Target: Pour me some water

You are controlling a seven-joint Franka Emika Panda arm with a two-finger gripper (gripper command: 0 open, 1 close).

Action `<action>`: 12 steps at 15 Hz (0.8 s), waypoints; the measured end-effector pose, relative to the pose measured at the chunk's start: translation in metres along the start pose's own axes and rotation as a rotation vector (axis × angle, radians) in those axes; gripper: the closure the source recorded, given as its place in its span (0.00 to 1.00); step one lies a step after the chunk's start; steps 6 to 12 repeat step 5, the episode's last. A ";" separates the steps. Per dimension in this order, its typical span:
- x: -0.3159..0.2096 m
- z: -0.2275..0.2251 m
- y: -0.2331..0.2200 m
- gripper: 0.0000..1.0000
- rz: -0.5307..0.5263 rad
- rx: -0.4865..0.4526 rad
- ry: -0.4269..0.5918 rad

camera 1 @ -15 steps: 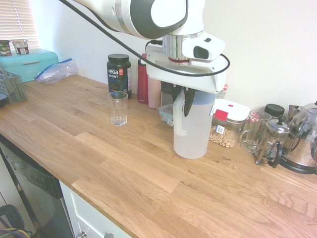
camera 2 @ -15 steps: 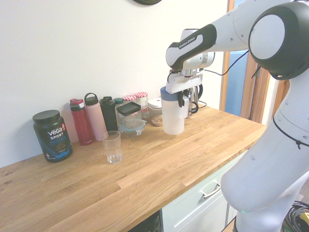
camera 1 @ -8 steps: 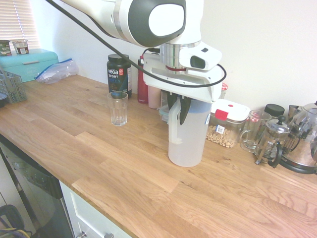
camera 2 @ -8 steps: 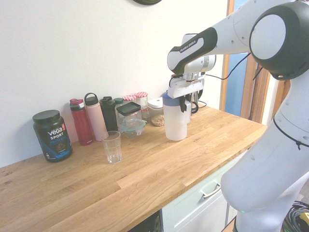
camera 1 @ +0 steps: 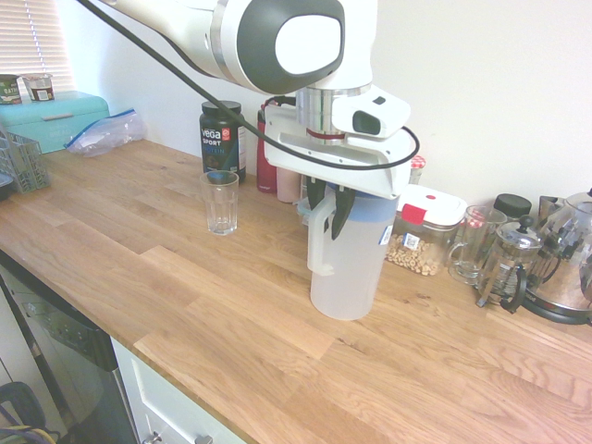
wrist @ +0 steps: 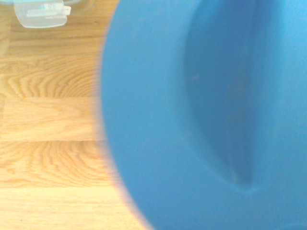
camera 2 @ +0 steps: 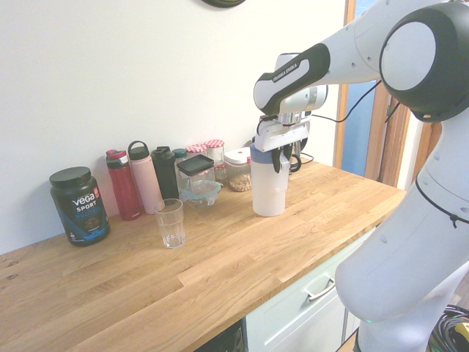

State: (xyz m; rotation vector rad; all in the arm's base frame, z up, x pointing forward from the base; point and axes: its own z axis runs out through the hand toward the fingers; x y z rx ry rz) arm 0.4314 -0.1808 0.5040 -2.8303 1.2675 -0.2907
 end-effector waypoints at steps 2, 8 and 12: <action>-0.002 -0.009 0.002 0.00 0.000 0.005 0.013; -0.018 -0.044 0.010 0.00 0.004 -0.006 0.018; -0.018 -0.044 0.010 0.00 0.004 -0.006 0.018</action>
